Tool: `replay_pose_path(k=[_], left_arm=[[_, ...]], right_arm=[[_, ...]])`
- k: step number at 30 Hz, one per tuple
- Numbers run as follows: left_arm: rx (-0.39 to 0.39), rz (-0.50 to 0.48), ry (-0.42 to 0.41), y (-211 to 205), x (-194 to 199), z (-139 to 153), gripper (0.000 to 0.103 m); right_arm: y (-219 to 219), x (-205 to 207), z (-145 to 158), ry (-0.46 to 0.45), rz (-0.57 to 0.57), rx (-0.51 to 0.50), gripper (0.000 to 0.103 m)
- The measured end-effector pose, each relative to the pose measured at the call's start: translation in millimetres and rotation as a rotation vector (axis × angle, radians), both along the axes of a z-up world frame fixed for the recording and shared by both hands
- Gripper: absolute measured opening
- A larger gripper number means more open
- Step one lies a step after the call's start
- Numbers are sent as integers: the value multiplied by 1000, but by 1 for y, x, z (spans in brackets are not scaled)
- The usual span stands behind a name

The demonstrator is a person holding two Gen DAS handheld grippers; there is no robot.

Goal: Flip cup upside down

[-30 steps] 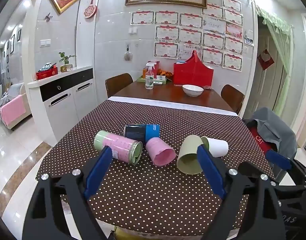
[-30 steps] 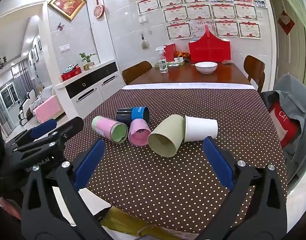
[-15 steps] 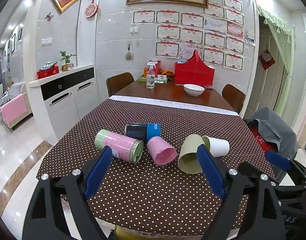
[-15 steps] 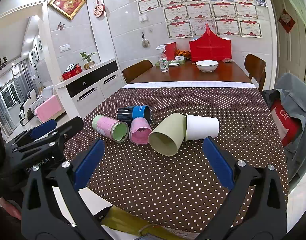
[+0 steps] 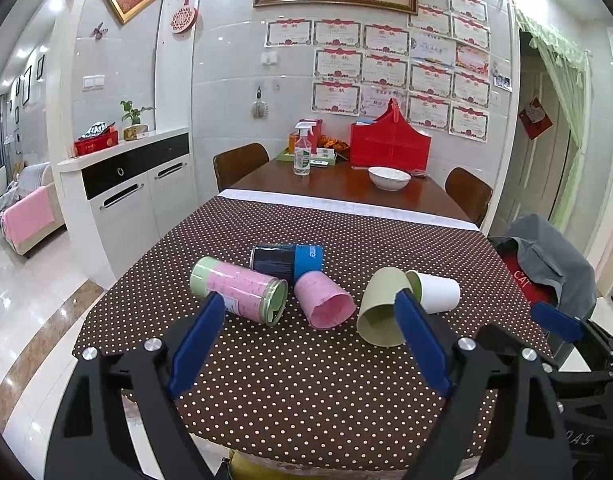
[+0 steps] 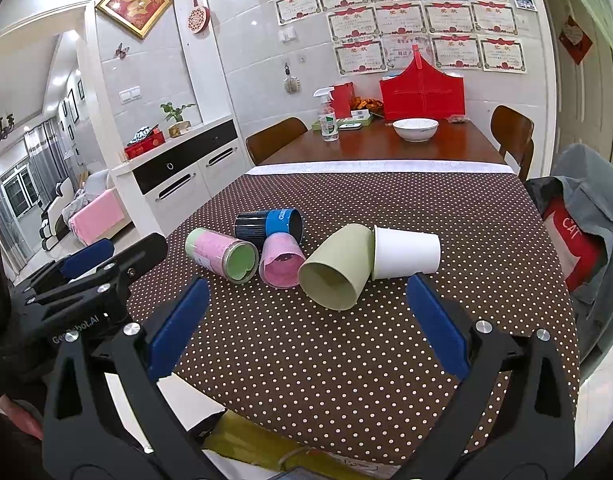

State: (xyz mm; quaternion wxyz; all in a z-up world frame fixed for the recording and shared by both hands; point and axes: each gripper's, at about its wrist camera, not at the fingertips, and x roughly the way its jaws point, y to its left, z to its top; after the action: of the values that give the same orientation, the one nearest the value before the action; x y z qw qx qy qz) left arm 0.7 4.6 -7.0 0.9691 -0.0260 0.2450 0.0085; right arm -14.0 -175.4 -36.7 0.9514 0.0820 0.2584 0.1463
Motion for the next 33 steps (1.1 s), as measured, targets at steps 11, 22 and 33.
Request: replay_pose_path(k=[11,22,33], left_arm=[[26,17,-12,-3,-2,-2,85],[5,2,-6,-4,-3,-3,85],[4,-12,-2,-3,-6,-3,85]], right_arm=[[-3,2,-5,13,-2,2,97],[-2,3,-5,18,3,6,97],[0,0,-6,27,13,11,97]])
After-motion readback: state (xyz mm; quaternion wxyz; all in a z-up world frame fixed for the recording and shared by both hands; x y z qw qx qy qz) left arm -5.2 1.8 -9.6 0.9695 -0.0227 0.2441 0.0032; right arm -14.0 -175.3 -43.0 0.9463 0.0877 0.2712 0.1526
